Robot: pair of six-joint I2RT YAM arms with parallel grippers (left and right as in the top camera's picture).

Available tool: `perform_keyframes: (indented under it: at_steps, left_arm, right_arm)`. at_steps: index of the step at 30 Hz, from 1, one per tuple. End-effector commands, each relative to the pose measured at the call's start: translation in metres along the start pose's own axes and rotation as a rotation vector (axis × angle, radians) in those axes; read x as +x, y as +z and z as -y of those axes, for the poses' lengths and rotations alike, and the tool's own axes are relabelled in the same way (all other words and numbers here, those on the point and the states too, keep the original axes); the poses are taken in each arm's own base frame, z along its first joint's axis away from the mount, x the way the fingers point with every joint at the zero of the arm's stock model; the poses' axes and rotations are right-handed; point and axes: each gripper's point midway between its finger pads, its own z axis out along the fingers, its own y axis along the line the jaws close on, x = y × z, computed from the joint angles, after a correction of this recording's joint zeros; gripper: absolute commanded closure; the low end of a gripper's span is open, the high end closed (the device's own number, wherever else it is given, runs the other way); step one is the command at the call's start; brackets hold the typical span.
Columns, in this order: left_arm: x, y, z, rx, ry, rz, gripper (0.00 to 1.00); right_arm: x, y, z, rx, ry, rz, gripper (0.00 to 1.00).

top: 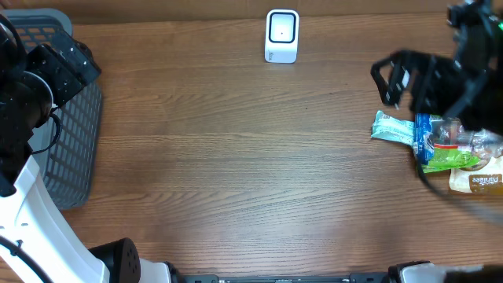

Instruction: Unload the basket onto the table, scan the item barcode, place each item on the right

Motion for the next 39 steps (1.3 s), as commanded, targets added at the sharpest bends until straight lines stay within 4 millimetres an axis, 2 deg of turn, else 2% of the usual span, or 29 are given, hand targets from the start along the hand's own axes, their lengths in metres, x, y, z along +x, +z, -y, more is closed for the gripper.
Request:
perform_keyframes:
  at_steps: [1,6,9,11,16,21,25,30,33,35,39]
  left_arm:
    - [-0.001,0.003,-0.002,-0.011,0.01,-0.002,0.0]
    - [-0.001,0.003,-0.002,-0.011,0.01,-0.002,0.0]
    - [-0.001,0.003,-0.002,-0.011,0.01,-0.002,0.0]
    - [-0.001,0.003,-0.002,-0.011,0.01,-0.002,0.0]
    - [-0.001,0.003,-0.002,-0.011,0.01,-0.002,0.0]
    - [-0.001,0.003,-0.002,-0.011,0.01,-0.002,0.0]
    - [-0.001,0.003,-0.002,-0.011,0.01,-0.002,0.0]
    - [-0.001,0.003,-0.002,-0.011,0.01,-0.002,0.0]
    - [-0.001,0.003,-0.002,-0.011,0.01,-0.002,0.0]
    - [-0.001,0.003,-0.002,-0.011,0.01,-0.002,0.0]
    - [-0.001,0.003,-0.002,-0.011,0.01,-0.002,0.0]
  right_arm:
    - [0.003,-0.018,-0.007,-0.028,-0.027,0.035,0.0]
    - [0.006,-0.045,-0.003,0.0,-0.078,0.111,0.0]
    - [0.006,-0.053,0.0,0.02,-0.06,0.138,0.0]
    - [0.002,-0.051,0.008,0.066,-0.052,0.149,0.0]
    - [-0.018,-0.05,0.044,0.265,-0.041,0.263,0.0]
    - [-0.027,-0.051,0.056,0.293,-0.042,0.409,0.0]
    - [-0.021,-0.039,0.071,0.274,-0.027,0.538,0.0]
    - [0.003,-0.009,0.092,0.22,-0.029,0.734,0.0]
    - [0.03,0.015,0.11,0.195,-0.032,0.818,0.0]
    - [0.066,0.045,0.131,0.179,-0.037,0.852,0.0]
    - [0.109,0.077,0.153,0.163,-0.042,0.875,0.0]
